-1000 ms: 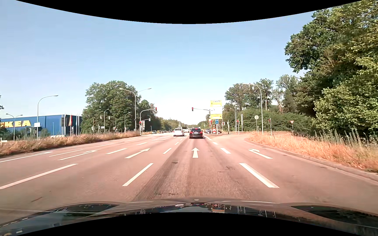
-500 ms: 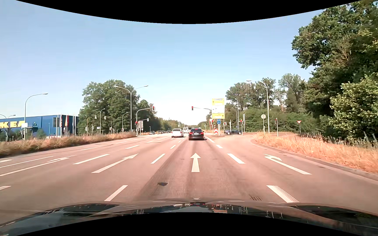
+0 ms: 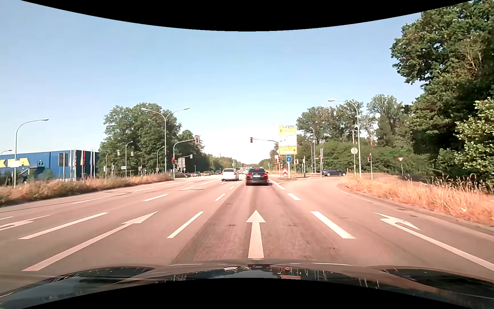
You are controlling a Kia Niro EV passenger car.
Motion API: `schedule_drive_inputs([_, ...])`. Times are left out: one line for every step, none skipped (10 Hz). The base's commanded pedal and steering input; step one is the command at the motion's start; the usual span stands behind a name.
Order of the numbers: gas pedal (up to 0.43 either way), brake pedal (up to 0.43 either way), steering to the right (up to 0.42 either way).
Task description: Follow the waypoints while adhering to traffic rules and regulations
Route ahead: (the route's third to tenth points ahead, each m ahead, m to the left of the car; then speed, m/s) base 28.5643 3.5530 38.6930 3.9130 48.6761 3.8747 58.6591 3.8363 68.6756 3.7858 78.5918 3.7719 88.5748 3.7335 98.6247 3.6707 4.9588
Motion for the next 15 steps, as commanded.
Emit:
schedule_drive_inputs([0.0,0.177,-0.002])
schedule_drive_inputs([0.0,0.177,-0.001])
schedule_drive_inputs([0.0,0.177,0.0])
schedule_drive_inputs([0.0,0.177,0.0])
schedule_drive_inputs([0.0,0.171,0.0])
schedule_drive_inputs([0.0,0.165,0.0])
schedule_drive_inputs([0.0,0.159,0.0])
schedule_drive_inputs([0.0,0.159,0.0])
schedule_drive_inputs([0.0,0.152,0.0])
schedule_drive_inputs([0.0,0.146,0.0])
schedule_drive_inputs([0.0,0.14,0.0])
schedule_drive_inputs([0.0,0.14,0.0])
schedule_drive_inputs([0.0,0.14,0.0])
schedule_drive_inputs([0.0,0.14,0.0])
schedule_drive_inputs([0.0,0.14,0.0])
